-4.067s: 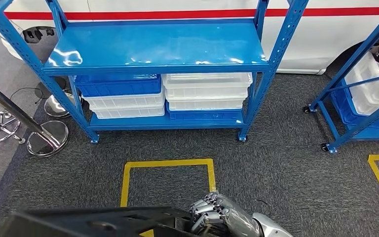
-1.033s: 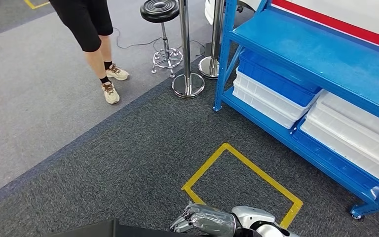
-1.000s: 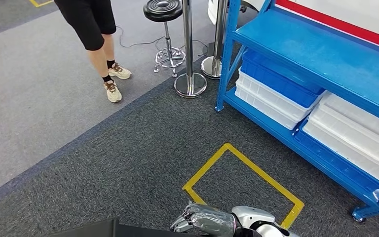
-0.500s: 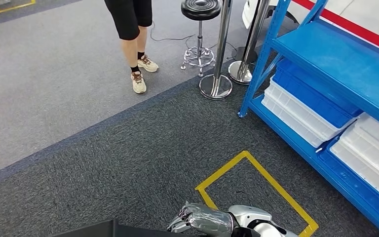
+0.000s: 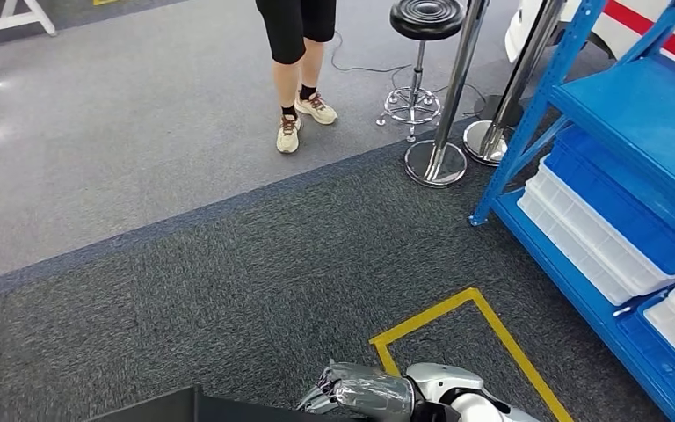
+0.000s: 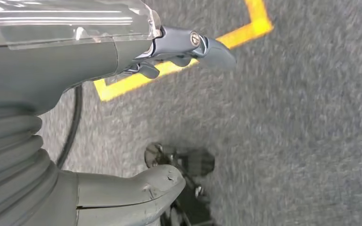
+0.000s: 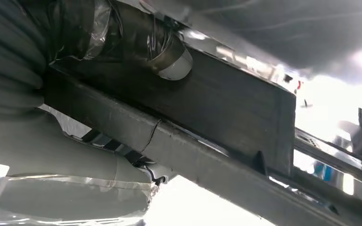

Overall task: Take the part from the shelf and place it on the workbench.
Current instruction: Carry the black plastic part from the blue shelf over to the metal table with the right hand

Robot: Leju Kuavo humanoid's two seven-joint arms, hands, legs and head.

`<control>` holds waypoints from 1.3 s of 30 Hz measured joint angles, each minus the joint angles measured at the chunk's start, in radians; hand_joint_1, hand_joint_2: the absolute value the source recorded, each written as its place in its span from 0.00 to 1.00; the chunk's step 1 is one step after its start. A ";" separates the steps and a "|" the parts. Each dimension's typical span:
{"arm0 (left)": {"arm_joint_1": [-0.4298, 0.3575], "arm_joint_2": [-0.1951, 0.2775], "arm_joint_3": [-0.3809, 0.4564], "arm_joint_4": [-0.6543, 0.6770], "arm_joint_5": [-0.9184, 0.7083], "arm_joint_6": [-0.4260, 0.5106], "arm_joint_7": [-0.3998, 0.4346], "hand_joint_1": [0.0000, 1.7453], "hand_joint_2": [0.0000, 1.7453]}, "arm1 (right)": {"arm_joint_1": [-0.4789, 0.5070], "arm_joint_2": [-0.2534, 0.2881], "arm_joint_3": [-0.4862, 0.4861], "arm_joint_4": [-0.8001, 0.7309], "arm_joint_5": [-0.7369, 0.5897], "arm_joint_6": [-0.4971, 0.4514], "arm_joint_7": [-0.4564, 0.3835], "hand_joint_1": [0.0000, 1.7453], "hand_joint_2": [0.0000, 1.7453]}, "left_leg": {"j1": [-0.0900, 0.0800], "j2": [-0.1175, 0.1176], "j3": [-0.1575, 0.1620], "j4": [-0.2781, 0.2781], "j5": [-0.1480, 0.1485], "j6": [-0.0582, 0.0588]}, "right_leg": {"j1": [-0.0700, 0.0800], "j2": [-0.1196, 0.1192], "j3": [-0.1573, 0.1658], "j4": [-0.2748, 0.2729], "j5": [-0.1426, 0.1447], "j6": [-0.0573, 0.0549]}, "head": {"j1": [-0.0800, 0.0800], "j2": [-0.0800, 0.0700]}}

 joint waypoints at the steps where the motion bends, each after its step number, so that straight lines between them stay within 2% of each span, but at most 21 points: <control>1: -0.001 -0.003 0.000 0.000 0.001 -0.002 0.000 0.00 1.00 | -0.005 0.000 0.004 0.006 0.000 0.006 0.002 0.94 1.00 | 0.000 0.005 0.022 -0.043 0.029 0.002 | 0.001 -0.011 0.002 0.000 -0.002 0.001 | 0.000 0.000; 3: -0.005 -0.008 0.000 0.000 0.005 -0.006 0.001 0.00 1.00 | -0.015 0.003 0.010 0.016 0.000 0.013 0.004 0.94 1.00 | -0.006 0.039 0.092 -0.178 0.086 0.011 | 0.003 -0.032 0.009 0.000 -0.007 0.005 | 0.000 0.000; 5: -0.012 -0.010 0.000 0.000 0.010 -0.011 0.001 0.00 1.00 | -0.024 0.007 0.015 0.024 0.001 0.015 0.004 0.94 1.00 | -0.018 0.066 0.131 -0.257 0.104 0.025 | 0.006 -0.050 0.013 -0.002 -0.010 0.014 | 0.000 0.000; 8: -0.007 -0.010 0.000 0.000 0.012 -0.015 0.002 0.00 1.00 | -0.031 0.010 0.020 0.030 0.001 0.012 0.000 0.94 1.00 | -0.023 0.044 0.133 -0.273 0.107 0.044 | 0.005 -0.066 0.019 -0.006 -0.013 0.030 | 0.000 0.000; 10: -0.002 -0.010 0.000 0.000 0.010 -0.016 0.003 0.00 1.00 | -0.031 0.012 0.021 0.031 0.000 0.004 -0.004 0.94 1.00 | -0.017 0.024 0.141 -0.287 0.115 0.056 | 0.002 -0.020 0.006 0.033 -0.042 0.038 | 0.000 0.000; 12: -0.003 -0.011 0.000 0.000 0.006 -0.016 0.003 0.00 1.00 | -0.028 0.012 0.021 0.031 -0.002 0.000 -0.007 0.94 1.00 | -0.016 0.003 0.144 -0.292 0.119 0.064 | -0.001 0.036 -0.050 0.147 -0.101 0.040 | 0.000 0.000; 14: -0.004 -0.011 0.000 0.000 0.003 -0.016 0.003 0.00 1.00 | -0.023 0.012 0.021 0.034 -0.004 -0.002 -0.010 0.94 1.00 | -0.017 -0.022 0.143 -0.290 0.118 0.067 | -0.001 0.050 -0.110 0.256 -0.135 0.041 | 0.000 0.000; 16: -0.003 -0.010 0.000 0.000 0.001 -0.016 0.002 0.00 1.00 | -0.020 0.012 0.021 0.035 -0.005 -0.003 -0.014 0.94 1.00 | -0.016 -0.051 0.144 -0.284 0.116 0.065 | -0.002 0.054 -0.112 0.235 -0.089 0.041 | 0.000 0.000; 18: -0.004 -0.010 0.000 0.000 0.002 -0.016 -0.001 0.00 1.00 | -0.021 0.012 0.020 0.036 -0.005 -0.003 -0.019 0.94 1.00 | -0.014 -0.080 0.141 -0.273 0.110 0.058 | -0.007 0.090 -0.062 0.110 -0.013 0.039 | 0.000 0.000; 19: -0.005 -0.008 0.000 0.000 0.002 -0.016 -0.002 0.00 1.00 | -0.021 0.012 0.020 0.035 -0.005 -0.002 -0.021 0.94 1.00 | -0.014 -0.092 0.136 -0.265 0.107 0.054 | -0.009 0.116 -0.042 0.058 0.007 0.038 | 0.000 0.000; 21: -0.006 -0.002 0.000 0.000 0.006 -0.020 -0.007 0.00 1.00 | -0.023 0.014 0.020 0.035 -0.006 0.002 -0.024 0.94 1.00 | -0.010 -0.115 0.123 -0.258 0.107 0.041 | -0.010 0.147 -0.030 0.019 0.011 0.035 | 0.000 0.000; 23: 0.001 0.010 0.000 0.000 0.010 -0.028 -0.014 0.00 1.00 | -0.030 0.022 0.020 0.035 -0.008 0.007 -0.026 0.94 1.00 | -0.004 -0.131 0.115 -0.259 0.109 0.028 | -0.007 0.126 -0.026 0.010 0.014 0.027 | 0.000 0.000; 25: 0.007 0.022 0.000 0.000 0.015 -0.035 -0.022 0.00 1.00 | -0.037 0.031 0.020 0.034 -0.012 0.011 -0.028 0.94 1.00 | -0.005 -0.092 0.102 -0.229 0.089 0.017 | -0.009 0.099 -0.014 -0.003 0.017 0.014 | 0.000 0.000; 27: 0.006 0.030 0.001 0.000 0.020 -0.037 -0.027 0.00 1.00 | -0.040 0.036 0.020 0.032 -0.015 0.013 -0.029 0.94 1.00 | -0.007 -0.029 0.052 -0.123 0.033 0.009 | -0.005 0.066 -0.007 -0.010 0.016 0.005 | 0.000 0.000; 29: 0.006 0.034 0.001 0.000 0.020 -0.037 -0.031 0.00 1.00 | -0.040 0.036 0.020 0.032 -0.018 0.014 -0.029 0.94 1.00 | -0.003 -0.005 -0.008 -0.007 -0.012 0.002 | -0.001 0.033 -0.005 -0.010 0.012 0.001 | 0.000 0.000; 30: 0.009 0.035 0.001 0.000 0.019 -0.038 -0.033 0.00 1.00 | -0.040 0.036 0.020 0.032 -0.018 0.014 -0.029 0.94 1.00 | -0.001 -0.001 -0.017 0.011 -0.010 0.000 | 0.000 0.018 -0.005 -0.010 0.011 0.001 | 0.000 0.000; 31: 0.012 0.035 0.001 0.000 0.017 -0.038 -0.034 0.00 1.00 | -0.040 0.036 0.020 0.032 -0.019 0.014 -0.030 0.94 1.00 | -0.001 0.002 -0.005 -0.012 0.011 0.000 | 0.001 0.004 -0.003 -0.010 0.009 0.002 | 0.000 0.000; 33: 0.013 0.035 0.001 0.000 0.014 -0.040 -0.036 0.00 1.00 | -0.041 0.036 0.020 0.031 -0.018 0.009 -0.031 0.94 1.00 | -0.002 0.029 0.068 -0.147 0.074 0.005 | 0.002 -0.021 0.004 -0.010 0.003 0.006 | 0.000 0.000; 35: 0.010 0.035 0.001 0.000 0.013 -0.040 -0.038 0.00 1.00 | -0.041 0.033 0.020 0.028 -0.013 0.000 -0.031 0.94 1.00 | -0.012 0.057 0.125 -0.252 0.105 0.019 | 0.005 -0.040 0.010 -0.010 -0.002 0.015 | 0.000 0.000; 38: 0.011 0.035 0.001 0.000 0.012 -0.040 -0.040 0.00 1.00 | -0.040 0.027 0.019 0.022 -0.007 -0.010 -0.031 0.94 1.00 | -0.022 0.043 0.134 -0.274 0.106 0.042 | 0.005 -0.061 0.017 -0.014 -0.006 0.031 | 0.000 0.000; 39: 0.013 0.034 0.001 0.000 0.012 -0.040 -0.040 0.00 1.00 | -0.040 0.025 0.019 0.021 -0.007 -0.010 -0.031 0.94 1.00 | -0.021 0.034 0.138 -0.281 0.109 0.049 | 0.003 -0.050 0.020 -0.010 -0.010 0.036 | 0.000 0.000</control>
